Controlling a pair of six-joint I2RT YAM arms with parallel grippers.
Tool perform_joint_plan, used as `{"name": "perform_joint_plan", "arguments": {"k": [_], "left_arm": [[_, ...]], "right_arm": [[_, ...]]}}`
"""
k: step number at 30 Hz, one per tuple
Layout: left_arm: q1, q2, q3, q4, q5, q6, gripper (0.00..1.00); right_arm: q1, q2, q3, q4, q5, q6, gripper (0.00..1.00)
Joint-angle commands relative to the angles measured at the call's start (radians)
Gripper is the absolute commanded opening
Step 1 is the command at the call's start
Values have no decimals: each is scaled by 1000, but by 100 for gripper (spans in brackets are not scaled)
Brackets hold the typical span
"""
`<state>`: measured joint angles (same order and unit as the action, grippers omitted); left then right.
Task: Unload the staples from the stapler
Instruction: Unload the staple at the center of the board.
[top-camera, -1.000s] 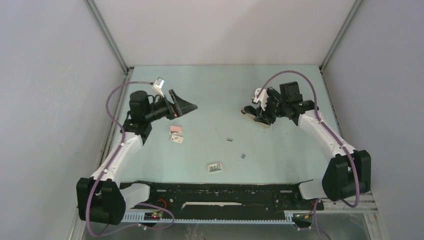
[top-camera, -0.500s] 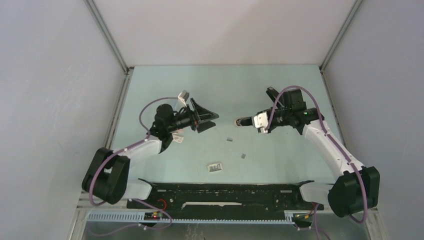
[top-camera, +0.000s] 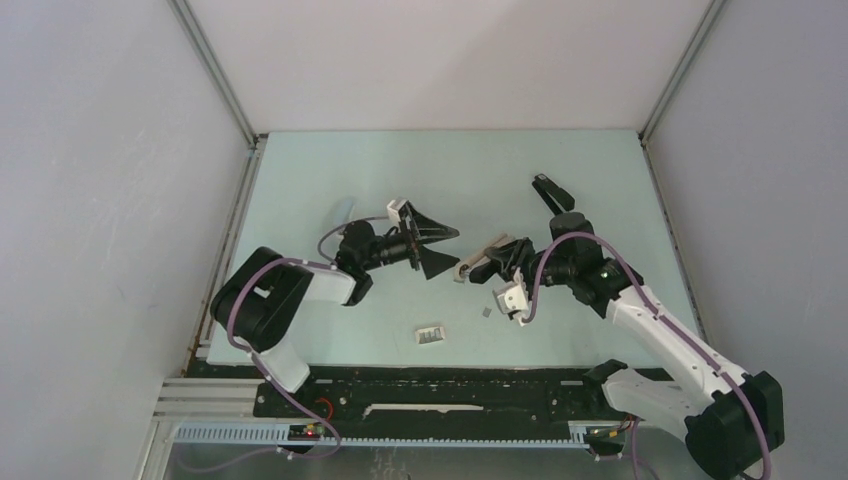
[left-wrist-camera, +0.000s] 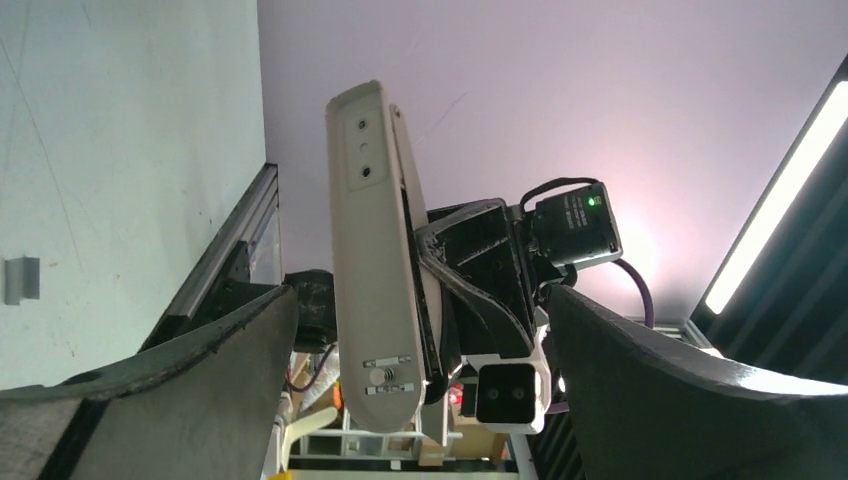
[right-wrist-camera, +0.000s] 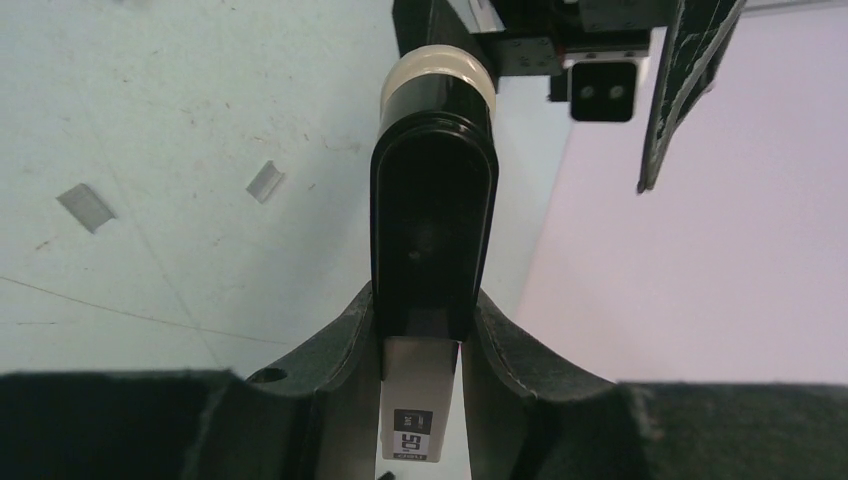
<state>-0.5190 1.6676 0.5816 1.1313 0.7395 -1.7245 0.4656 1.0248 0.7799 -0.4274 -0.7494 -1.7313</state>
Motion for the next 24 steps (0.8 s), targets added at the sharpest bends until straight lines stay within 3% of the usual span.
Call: {"name": "perform_joint_plan", "arguments": {"k": [1,9,17,24], "left_arm": [[-53,27,59,83,0,-63,99],[-85,32,56,30,-33,-49,93],[-110,40,44,49,-55,-66,89],[-91,84,39,65,-41,-58,88]], "right_arm": [[51,-67,-43,190,40,-56,0],[98,-119,-179,411,99,-31,0],[111,-133,-372,918,92,46,0],[112,-149,-406,927,77,45,0]]}}
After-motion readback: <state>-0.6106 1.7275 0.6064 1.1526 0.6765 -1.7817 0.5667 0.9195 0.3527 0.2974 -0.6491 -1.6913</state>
